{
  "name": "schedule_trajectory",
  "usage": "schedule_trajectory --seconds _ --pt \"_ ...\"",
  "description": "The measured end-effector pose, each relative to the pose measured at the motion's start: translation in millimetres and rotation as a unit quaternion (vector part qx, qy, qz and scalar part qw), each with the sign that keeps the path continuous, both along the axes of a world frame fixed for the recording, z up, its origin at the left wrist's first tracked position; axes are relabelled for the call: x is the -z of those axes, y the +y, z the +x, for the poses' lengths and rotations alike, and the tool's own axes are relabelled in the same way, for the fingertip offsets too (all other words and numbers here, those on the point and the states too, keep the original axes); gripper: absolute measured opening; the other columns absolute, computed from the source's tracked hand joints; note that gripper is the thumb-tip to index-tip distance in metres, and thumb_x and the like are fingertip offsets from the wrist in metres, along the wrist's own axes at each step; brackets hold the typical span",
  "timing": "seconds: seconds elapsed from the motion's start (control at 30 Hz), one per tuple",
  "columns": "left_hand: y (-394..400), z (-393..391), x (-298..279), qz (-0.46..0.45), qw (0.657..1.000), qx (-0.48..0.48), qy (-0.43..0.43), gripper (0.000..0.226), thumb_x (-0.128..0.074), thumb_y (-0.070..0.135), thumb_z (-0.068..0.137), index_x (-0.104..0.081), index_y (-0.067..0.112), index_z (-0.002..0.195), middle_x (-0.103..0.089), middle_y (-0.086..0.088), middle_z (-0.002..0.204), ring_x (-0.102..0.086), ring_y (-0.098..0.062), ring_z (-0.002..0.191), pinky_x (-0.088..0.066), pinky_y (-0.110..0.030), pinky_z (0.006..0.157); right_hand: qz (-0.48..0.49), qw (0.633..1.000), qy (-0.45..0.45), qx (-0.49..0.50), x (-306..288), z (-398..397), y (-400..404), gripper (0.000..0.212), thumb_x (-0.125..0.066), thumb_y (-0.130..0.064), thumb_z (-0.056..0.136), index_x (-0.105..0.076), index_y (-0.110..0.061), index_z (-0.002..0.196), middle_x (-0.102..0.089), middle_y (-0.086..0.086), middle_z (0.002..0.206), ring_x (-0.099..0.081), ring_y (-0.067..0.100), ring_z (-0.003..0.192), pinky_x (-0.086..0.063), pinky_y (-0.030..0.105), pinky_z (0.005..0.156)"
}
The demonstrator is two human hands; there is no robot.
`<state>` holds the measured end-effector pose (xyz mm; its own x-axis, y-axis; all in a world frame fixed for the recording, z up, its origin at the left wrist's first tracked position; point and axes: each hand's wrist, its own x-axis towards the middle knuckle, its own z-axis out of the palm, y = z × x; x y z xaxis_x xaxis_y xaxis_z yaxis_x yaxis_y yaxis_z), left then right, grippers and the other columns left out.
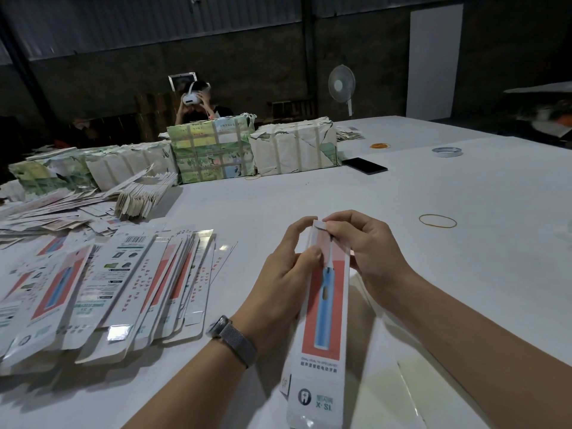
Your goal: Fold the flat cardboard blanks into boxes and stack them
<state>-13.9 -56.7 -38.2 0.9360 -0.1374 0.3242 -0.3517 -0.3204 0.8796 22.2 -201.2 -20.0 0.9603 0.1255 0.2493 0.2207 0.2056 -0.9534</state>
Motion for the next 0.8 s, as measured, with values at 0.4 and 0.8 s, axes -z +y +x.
schedule_trajectory --seconds 0.4,0.8 --pt "-0.8 -1.8 -0.6 -0.004 0.999 0.035 0.017 0.037 -0.042 0.051 0.091 -0.03 0.06 0.125 -0.073 0.018 0.092 -0.076 -0.017 0.08 -0.062 -0.029 0.072 -0.018 0.999 0.002 0.036 -2.4 0.8 -1.0 0.03 -0.055 -0.012 0.097 -0.071 -0.021 0.073 -0.066 -0.003 0.067 -0.06 0.007 0.057 -0.049 0.02 0.051" --pt "-0.5 -1.9 -1.2 0.025 0.999 0.044 0.013 0.041 -0.044 0.054 0.09 -0.027 0.066 0.126 -0.073 0.009 0.104 -0.076 -0.016 0.083 -0.064 -0.034 0.078 -0.034 0.999 0.004 0.025 -3.2 2.8 -4.6 0.031 -0.05 -0.008 0.096 -0.068 -0.019 0.073 -0.064 -0.003 0.066 -0.056 0.005 0.056 -0.048 0.02 0.051"
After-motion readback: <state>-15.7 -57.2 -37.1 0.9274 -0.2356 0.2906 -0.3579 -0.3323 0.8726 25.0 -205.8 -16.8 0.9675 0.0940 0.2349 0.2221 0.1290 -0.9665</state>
